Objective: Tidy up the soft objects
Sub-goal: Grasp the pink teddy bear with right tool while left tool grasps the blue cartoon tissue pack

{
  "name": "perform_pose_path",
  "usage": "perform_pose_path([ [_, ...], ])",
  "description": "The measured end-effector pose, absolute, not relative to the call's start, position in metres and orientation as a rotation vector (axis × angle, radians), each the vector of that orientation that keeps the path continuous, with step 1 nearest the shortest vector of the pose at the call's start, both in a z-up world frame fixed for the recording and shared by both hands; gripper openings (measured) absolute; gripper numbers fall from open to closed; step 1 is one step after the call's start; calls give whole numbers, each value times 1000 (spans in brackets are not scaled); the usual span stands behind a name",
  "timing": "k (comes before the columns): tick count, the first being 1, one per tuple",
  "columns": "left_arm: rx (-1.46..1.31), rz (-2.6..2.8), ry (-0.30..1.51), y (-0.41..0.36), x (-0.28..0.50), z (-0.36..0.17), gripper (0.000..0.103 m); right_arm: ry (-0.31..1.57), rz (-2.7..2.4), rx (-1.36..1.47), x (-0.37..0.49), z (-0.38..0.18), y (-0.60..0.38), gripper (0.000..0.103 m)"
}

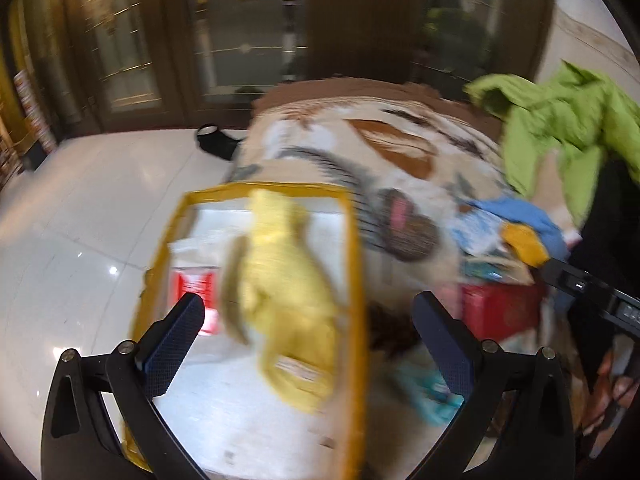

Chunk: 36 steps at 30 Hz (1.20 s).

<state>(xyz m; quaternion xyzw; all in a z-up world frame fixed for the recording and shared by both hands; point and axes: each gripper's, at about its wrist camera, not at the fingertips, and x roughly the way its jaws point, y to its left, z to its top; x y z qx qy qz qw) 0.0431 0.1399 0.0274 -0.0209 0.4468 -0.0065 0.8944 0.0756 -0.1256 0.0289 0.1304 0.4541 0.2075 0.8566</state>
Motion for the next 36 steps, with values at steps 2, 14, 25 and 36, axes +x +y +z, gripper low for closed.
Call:
perform_pose_path([
  [2, -27, -48, 939, 121, 38, 27, 103, 956, 455, 252, 72, 28, -132, 65],
  [14, -41, -14, 1107, 46, 13, -13, 103, 1020, 633, 137, 72, 31, -120, 65],
  [25, -261, 109, 1196, 64, 22, -49, 103, 995, 924, -458, 89, 11, -35, 64],
  [36, -286, 131, 1208, 60, 24, -59, 103, 1090, 1038, -663, 112, -31, 4, 61],
])
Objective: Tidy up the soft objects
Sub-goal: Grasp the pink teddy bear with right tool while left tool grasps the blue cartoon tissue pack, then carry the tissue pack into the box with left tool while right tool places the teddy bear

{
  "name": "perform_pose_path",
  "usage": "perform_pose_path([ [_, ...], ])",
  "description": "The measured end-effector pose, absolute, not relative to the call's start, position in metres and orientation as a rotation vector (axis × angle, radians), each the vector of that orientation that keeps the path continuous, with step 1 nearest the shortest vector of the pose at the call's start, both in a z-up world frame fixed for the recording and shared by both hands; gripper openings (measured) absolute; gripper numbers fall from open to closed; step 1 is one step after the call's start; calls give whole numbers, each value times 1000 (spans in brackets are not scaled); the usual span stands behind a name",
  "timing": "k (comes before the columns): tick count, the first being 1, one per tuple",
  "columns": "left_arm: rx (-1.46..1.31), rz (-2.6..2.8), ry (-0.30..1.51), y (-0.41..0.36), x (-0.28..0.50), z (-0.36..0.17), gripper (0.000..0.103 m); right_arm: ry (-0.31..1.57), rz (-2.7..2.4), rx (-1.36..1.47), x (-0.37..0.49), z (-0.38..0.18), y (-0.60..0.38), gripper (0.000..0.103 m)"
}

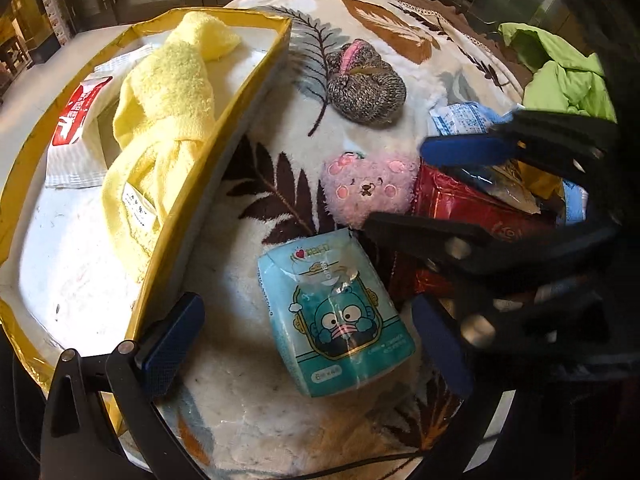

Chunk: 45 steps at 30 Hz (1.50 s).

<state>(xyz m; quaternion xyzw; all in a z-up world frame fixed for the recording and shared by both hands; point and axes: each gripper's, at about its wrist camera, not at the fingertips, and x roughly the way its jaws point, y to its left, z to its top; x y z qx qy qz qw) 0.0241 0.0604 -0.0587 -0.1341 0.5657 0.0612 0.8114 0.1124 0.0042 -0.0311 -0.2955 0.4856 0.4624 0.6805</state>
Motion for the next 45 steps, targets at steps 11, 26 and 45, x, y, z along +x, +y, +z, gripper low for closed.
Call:
perform_pose_path([
  [11, -300, 49, 1230, 43, 34, -60, 103, 1205, 1070, -705, 129, -55, 15, 45],
  [26, -454, 80, 1261, 69, 34, -71, 70, 1199, 1028, -550, 145, -51, 3, 35],
  [45, -326, 13, 1200, 60, -2, -44, 44, 1085, 957, -155, 130, 0, -72, 35],
])
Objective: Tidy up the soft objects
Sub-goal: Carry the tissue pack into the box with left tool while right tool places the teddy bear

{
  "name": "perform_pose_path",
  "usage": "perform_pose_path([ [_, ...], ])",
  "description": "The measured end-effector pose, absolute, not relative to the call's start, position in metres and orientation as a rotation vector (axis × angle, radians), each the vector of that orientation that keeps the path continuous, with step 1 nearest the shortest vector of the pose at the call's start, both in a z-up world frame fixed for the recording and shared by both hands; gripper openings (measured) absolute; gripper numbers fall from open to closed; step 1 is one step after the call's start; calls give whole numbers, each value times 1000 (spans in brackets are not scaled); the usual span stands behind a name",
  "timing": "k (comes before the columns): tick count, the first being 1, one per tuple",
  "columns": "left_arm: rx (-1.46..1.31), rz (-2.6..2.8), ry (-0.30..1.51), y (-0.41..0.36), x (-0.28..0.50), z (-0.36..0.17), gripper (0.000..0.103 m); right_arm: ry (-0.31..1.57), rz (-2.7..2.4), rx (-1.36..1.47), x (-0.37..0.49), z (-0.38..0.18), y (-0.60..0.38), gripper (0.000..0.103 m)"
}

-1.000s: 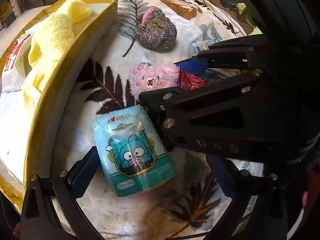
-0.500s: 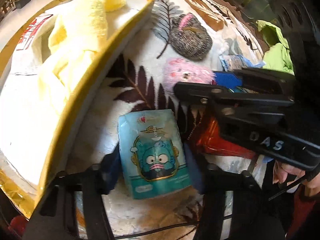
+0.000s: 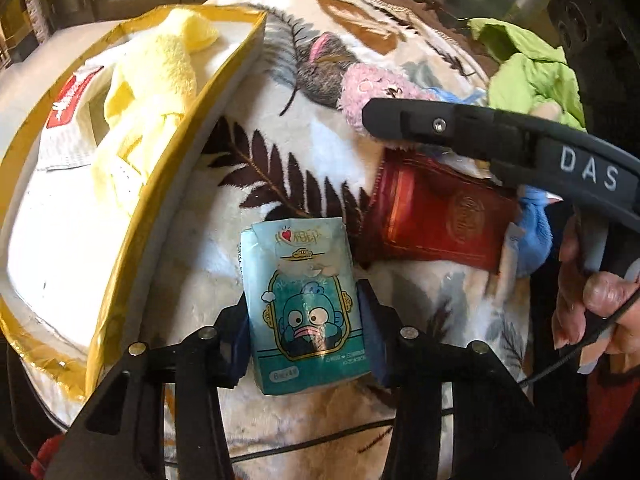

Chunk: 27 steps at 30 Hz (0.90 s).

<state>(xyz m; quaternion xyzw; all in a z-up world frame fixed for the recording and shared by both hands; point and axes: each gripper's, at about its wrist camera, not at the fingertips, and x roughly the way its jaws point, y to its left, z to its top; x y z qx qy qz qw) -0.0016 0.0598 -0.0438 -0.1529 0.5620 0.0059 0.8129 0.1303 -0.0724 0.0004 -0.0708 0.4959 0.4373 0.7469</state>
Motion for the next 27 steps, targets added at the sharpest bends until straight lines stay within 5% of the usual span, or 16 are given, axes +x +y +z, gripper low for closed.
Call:
perform_pose_path([
  [15, -290, 99, 1018, 132, -8, 27, 45, 1004, 943, -54, 116, 35, -27, 35],
  [27, -179, 163, 1002, 216, 79, 3, 45, 1043, 790, -32, 157, 7, 63, 35],
])
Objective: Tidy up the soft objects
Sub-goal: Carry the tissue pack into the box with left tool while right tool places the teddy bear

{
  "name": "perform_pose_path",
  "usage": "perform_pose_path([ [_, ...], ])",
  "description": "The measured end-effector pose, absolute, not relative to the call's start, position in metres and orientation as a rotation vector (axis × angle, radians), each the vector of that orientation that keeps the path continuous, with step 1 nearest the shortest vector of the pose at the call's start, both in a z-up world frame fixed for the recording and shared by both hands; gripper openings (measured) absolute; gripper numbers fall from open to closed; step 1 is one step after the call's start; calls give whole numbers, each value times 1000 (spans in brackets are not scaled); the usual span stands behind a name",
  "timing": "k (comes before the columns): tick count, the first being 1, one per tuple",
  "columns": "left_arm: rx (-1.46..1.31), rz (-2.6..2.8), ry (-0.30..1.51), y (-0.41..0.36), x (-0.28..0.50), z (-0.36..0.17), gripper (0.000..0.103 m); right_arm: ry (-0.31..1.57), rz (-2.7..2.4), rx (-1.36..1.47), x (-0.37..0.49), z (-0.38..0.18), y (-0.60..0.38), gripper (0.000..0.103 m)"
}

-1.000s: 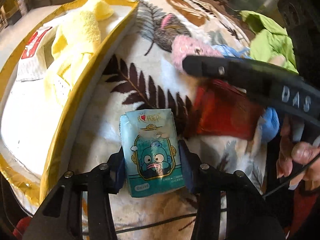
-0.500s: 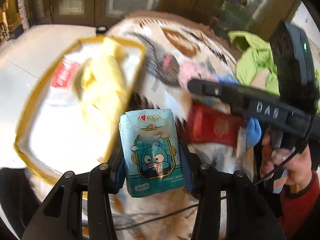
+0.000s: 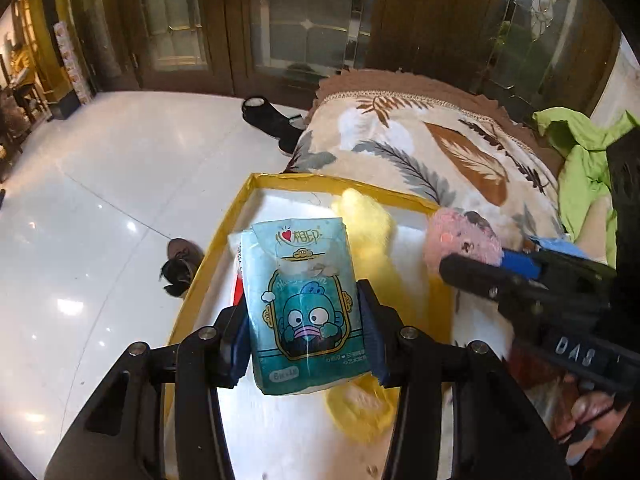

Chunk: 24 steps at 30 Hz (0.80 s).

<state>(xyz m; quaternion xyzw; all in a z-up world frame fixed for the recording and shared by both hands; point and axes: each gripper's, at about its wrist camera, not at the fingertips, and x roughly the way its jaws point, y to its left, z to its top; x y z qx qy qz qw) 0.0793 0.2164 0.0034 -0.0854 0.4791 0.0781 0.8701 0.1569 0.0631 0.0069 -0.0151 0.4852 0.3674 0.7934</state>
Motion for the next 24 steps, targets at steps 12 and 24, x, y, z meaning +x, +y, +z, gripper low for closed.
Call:
perform_pose_path([
  [12, -158, 146, 1067, 229, 113, -29, 78, 1067, 784, -118, 163, -17, 87, 43],
  [24, -231, 203, 1050, 243, 92, -18, 84, 1017, 781, -36, 152, 14, 60, 48],
])
